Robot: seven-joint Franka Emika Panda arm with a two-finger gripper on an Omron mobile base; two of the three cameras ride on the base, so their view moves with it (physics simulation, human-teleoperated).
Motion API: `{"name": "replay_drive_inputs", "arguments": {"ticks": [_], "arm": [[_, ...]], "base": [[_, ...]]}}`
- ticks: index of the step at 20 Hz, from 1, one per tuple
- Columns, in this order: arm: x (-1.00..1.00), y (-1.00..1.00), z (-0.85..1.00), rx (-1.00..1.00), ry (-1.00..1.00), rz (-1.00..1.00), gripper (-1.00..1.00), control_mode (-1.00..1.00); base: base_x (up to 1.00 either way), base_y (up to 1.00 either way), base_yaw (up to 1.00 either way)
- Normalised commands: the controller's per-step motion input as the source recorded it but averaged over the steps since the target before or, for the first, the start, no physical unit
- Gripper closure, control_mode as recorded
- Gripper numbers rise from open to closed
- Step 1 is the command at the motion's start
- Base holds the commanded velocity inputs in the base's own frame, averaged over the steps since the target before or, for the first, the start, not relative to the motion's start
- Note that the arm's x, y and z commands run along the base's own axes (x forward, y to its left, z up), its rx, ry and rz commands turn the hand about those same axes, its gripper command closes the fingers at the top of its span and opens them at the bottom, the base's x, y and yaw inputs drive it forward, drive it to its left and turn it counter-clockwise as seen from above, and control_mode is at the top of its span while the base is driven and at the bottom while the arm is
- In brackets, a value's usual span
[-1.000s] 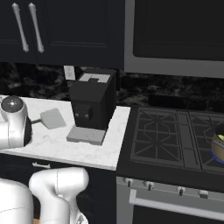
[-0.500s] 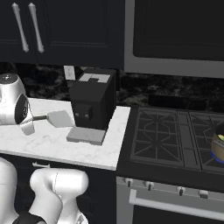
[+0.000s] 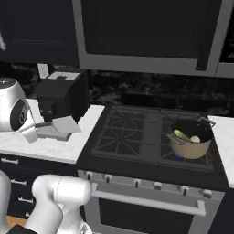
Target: Put the cucumber and garlic in the pot. Retrieve the spatula and lightly stir the vegetables in the pot.
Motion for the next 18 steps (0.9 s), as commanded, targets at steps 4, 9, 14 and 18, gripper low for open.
{"name": "replay_drive_inputs", "arguments": {"ticks": [4, 9, 14, 18], "arm": [[0.0, 0.0, 0.0, 0.0, 0.0, 0.0, 1.0, 1.0], [0.0, 0.0, 0.0, 0.0, 0.0, 0.0, 1.0, 1.0], [0.0, 0.0, 0.0, 0.0, 0.0, 0.0, 1.0, 1.0], [0.0, 0.0, 0.0, 0.0, 0.0, 0.0, 1.0, 1.0]], "base": [[0.17, -1.0, 0.08], [0.16, -1.0, 0.22], [0.32, -0.92, 0.22], [0.58, -0.69, 0.13]]}}
